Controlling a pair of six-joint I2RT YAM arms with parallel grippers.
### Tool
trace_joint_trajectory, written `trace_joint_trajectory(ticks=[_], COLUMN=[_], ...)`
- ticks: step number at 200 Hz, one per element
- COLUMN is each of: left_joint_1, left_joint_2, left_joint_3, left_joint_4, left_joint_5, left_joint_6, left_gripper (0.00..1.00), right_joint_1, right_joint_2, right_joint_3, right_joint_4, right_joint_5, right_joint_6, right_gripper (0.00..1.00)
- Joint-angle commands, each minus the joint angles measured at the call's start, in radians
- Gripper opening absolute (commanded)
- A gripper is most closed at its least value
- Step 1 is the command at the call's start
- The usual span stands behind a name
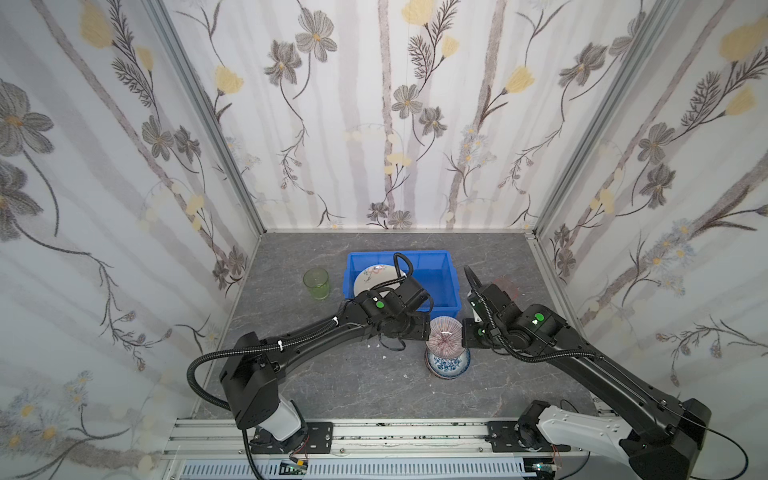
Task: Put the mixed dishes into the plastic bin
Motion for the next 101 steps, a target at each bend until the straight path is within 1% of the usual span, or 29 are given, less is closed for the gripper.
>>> trace_joint_trajectory(ticks=[1, 45, 54, 72, 101], left_joint_1=[-0.001, 0.000, 0.000, 0.000, 0.001], left_joint_2=[0.013, 0.044, 0.050, 0.056, 0.074], left_joint_3=[0.018, 0.032, 0.037, 0.045, 0.059], left_joint_4=[-0.002, -0.002, -0.002, -0.002, -0.001], left_joint_5=[-0.031, -0.019, -0.019, -0.015, 0.002], left_joint_6=[0.008, 0.012, 0.011, 0.014, 0.016], left_gripper=[0.65, 0.60, 0.58, 0.50, 0.44], right_joint_1=[-0.001, 0.000, -0.001, 0.001, -0.001], right_joint_2=[-0.005, 0.002, 0.004, 0.009, 0.014], right_joint_3=[0.003, -0.003, -0.005, -0.007, -0.008], right_joint_4=[0.031, 0.041, 0.045, 0.050, 0.057], right_joint_5=[0.007, 0.000, -0.002, -0.004, -0.004], right_joint_6=[-0.003, -0.004, -0.004, -0.005, -0.007], right_gripper=[0.00, 0.00, 0.00, 0.00, 0.00])
